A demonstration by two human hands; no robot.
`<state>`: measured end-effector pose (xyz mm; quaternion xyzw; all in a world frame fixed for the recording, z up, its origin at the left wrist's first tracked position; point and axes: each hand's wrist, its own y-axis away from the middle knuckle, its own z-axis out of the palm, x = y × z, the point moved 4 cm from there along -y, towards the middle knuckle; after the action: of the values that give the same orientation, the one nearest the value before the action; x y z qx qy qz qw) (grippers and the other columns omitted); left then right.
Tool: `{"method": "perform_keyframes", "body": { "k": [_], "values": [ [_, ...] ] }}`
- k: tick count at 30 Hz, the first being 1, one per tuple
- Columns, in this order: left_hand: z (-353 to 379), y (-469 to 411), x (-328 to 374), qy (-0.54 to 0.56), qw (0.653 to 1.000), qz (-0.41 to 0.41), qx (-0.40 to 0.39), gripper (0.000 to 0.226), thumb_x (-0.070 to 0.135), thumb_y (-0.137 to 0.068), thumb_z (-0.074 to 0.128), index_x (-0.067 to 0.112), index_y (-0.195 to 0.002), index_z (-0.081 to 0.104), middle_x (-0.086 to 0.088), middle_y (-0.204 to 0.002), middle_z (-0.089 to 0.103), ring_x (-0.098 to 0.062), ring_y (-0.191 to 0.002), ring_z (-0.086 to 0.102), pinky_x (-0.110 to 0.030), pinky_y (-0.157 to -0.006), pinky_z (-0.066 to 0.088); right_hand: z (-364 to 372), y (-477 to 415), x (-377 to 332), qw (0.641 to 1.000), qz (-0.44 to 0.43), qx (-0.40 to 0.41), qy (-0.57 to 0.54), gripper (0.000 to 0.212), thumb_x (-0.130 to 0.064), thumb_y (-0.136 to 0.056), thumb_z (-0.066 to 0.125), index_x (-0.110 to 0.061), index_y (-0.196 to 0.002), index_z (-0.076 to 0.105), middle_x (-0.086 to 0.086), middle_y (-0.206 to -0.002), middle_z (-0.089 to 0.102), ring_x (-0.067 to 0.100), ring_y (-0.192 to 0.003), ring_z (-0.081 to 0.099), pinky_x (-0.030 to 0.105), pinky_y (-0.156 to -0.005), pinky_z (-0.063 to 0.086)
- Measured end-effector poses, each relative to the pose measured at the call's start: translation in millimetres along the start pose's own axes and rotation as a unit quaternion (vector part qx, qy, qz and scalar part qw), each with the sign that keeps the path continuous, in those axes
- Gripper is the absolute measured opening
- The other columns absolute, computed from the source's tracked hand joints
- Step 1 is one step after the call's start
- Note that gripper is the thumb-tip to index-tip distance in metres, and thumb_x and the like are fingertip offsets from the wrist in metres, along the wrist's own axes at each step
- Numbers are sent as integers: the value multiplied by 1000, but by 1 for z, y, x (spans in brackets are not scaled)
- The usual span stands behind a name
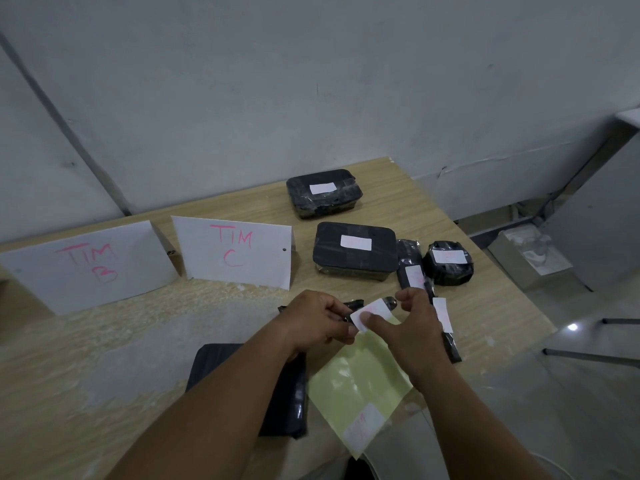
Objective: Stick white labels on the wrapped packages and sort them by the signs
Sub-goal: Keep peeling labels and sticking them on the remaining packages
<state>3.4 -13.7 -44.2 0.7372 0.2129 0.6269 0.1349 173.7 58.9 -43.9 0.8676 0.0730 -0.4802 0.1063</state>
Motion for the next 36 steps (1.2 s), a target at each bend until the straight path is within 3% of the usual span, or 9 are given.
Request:
{"method": "perform_keyframes", "body": {
  "k": [5,8,14,18,22,24,26,29,36],
  "values": [
    [-1,-1,-2,29,1000,-8,-8,27,10,-79,79,11,-104,69,0,-83,78,-13,-79,75,-21,-62,49,1,2,-3,1000,-19,0,21,64,-44,-62,87,-33,-108,44,-12,-104,50,15,-106,48,41,-92,45],
    [-1,-2,-3,35,999,-12,-18,26,9,-78,79,13,-102,70,-1,-85,78,-12,-81,75,-25,-66,49,1,1,-2,999,-20,-14,30,66,-46,-63,86,-33,-112,43,-8,-111,50,15,-110,48,42,-95,44],
    [-4,-4,-3,73,997,-22,-30,24,5,-82,74,8,-105,69,-6,-89,78,-15,-87,75,-19,-60,51,3,-2,-4,997,-28,-36,69,86,-58,-64,81,-31,-134,39,-4,-129,47,16,-119,45,46,-100,42],
    [-5,-7,-1,53,998,-16,-32,18,8,-86,72,11,-104,71,-6,-90,78,-16,-88,74,-24,-68,51,3,-6,-2,997,-34,-38,64,88,-60,-62,80,-33,-135,39,-2,-131,48,16,-121,45,47,-102,41],
    [-8,-10,1,55,998,-17,-31,18,7,-86,72,13,-103,72,-3,-89,78,-15,-81,75,-15,-60,51,5,-13,3,997,-34,-41,55,85,-61,-64,77,-32,-135,40,-3,-127,49,13,-116,48,43,-100,43],
    [-10,-13,2,10,1000,-8,-18,19,10,-84,74,19,-101,73,2,-90,77,-14,-85,74,-20,-70,56,4,-17,8,998,-23,-27,47,76,-62,-70,71,-30,-134,43,-3,-121,52,15,-111,50,41,-96,44],
    [-15,-18,0,-122,993,-4,6,18,20,-83,75,28,-99,72,8,-99,75,-10,-91,70,-28,-82,56,2,-21,14,999,-4,-13,43,66,-62,-77,64,-28,-131,46,-2,-117,55,17,-109,53,39,-91,45],
    [-20,-21,-6,-316,948,-3,18,22,34,-86,71,32,-107,67,8,-116,63,-9,-98,59,-23,-80,47,-1,-24,23,998,24,-17,59,60,-66,-81,58,-29,-127,50,-2,-120,55,16,-110,53,44,-94,46],
    [-23,-23,-22,-378,924,-16,59,27,38,-83,74,29,-108,71,5,-113,64,-14,-96,60,-29,-82,52,-2,-25,34,992,25,-43,118,41,-61,-83,59,-32,-112,58,-7,-113,57,14,-106,55,43,-94,46]
  ]
}}
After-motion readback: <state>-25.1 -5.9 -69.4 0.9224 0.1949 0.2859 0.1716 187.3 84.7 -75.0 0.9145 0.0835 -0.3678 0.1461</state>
